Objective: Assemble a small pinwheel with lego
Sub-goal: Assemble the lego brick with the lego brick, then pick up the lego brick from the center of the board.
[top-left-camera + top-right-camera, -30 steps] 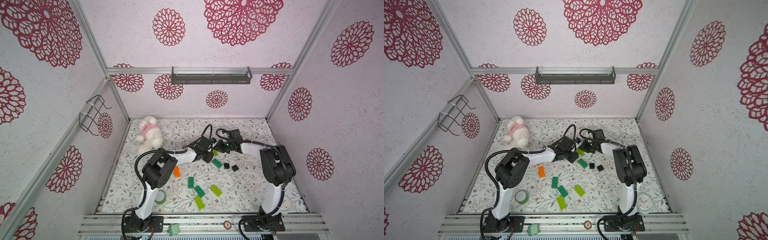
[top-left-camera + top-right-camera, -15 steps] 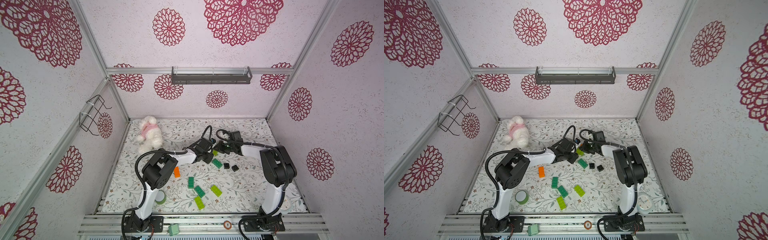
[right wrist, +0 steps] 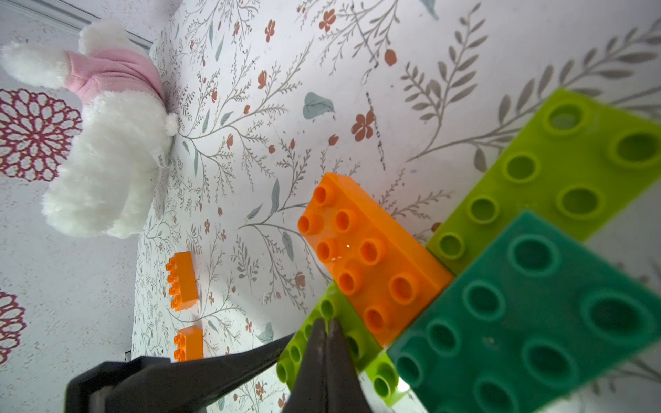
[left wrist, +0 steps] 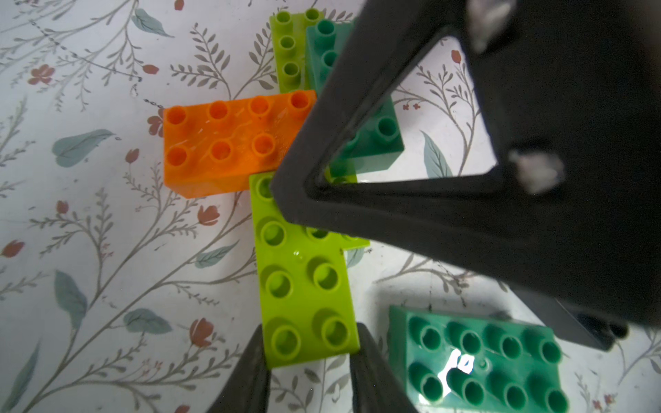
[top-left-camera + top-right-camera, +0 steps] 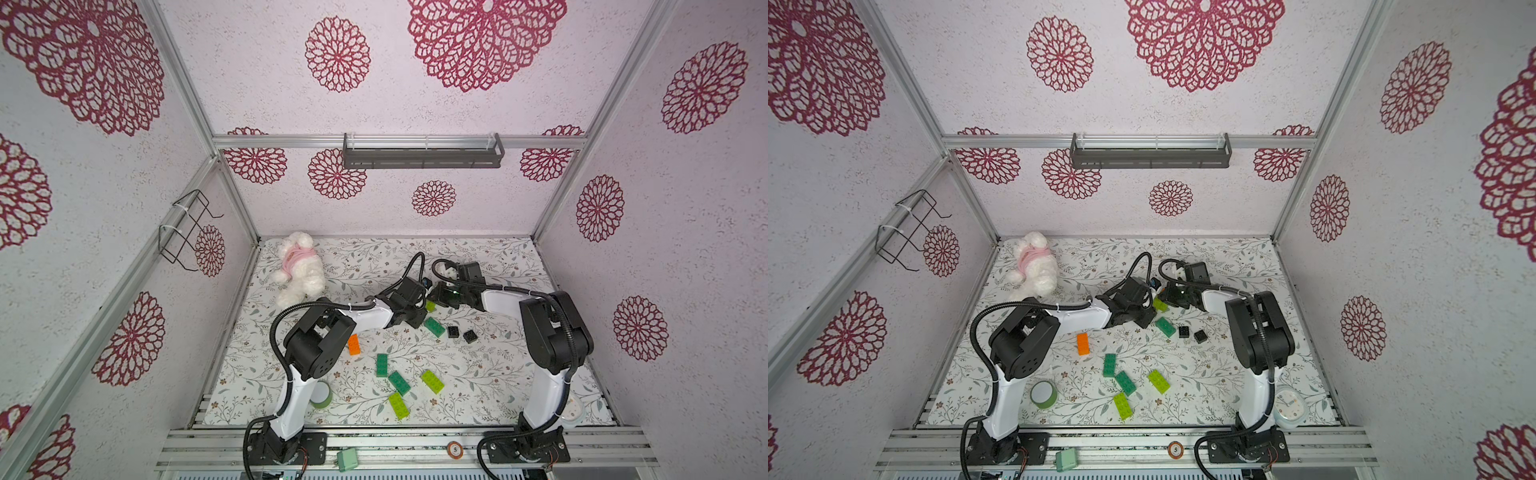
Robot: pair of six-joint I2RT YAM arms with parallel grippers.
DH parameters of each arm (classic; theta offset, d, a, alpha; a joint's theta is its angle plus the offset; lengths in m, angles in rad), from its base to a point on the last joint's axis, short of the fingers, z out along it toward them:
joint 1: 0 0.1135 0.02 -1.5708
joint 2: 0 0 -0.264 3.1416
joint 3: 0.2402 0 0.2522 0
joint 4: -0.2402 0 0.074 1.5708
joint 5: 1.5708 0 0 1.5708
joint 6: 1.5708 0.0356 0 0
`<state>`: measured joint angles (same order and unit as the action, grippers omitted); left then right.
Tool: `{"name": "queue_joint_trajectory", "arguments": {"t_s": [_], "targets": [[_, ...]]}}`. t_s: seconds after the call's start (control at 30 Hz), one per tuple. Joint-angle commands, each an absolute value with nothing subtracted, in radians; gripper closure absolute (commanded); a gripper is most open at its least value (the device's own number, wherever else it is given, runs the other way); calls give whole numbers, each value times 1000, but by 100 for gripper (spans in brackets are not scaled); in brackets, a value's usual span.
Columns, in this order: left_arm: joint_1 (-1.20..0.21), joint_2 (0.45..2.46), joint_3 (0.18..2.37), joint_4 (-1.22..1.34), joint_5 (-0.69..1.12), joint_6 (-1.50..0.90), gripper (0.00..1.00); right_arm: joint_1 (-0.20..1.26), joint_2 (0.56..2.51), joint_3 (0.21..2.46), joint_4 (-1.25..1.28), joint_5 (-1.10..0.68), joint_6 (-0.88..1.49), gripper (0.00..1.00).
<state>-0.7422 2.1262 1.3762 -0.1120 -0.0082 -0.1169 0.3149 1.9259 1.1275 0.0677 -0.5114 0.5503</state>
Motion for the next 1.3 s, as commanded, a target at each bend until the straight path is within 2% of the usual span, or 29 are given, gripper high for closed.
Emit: {"name": "queue_joint_trajectory", "arguments": {"t_s": [0.0,0.17,0.27,0.33,0.43,0.47,0.5,0.63,0.77,0.93,1.03,1.07,1.27], "targets": [[-709,2089,1362,-149,-31,-130,58,314,1942,1103,-77,-474,556,86],[-693,2064,1337,-136,-19,-135,45,321,1915,1149,-70,-527,551,72],[-673,2036,1309,-119,14,-147,41,322,1897,1173,-64,-563,543,65],[-658,2003,1273,-95,45,-165,33,320,1874,1184,-60,-594,535,62],[-636,1915,1212,-73,72,-204,31,321,1798,1173,-73,-582,492,57],[-628,1881,1184,-63,79,-222,19,321,1761,1159,-95,-560,466,55],[-621,1847,1157,-55,88,-239,2,322,1729,1141,-120,-528,444,53],[-603,1678,1028,-2,97,-307,3,320,1574,1011,-199,-402,365,46],[-585,1550,946,24,67,-377,3,322,1479,887,-219,-371,350,43],[-492,1473,856,136,136,-581,3,384,1512,865,-262,-310,267,50],[-398,1487,837,203,307,-693,3,443,1549,897,-273,-253,216,51],[-374,1506,868,154,351,-717,3,451,1560,904,-270,-246,206,51],[-405,1492,881,87,240,-658,3,484,1623,954,-301,-123,156,49]]}}
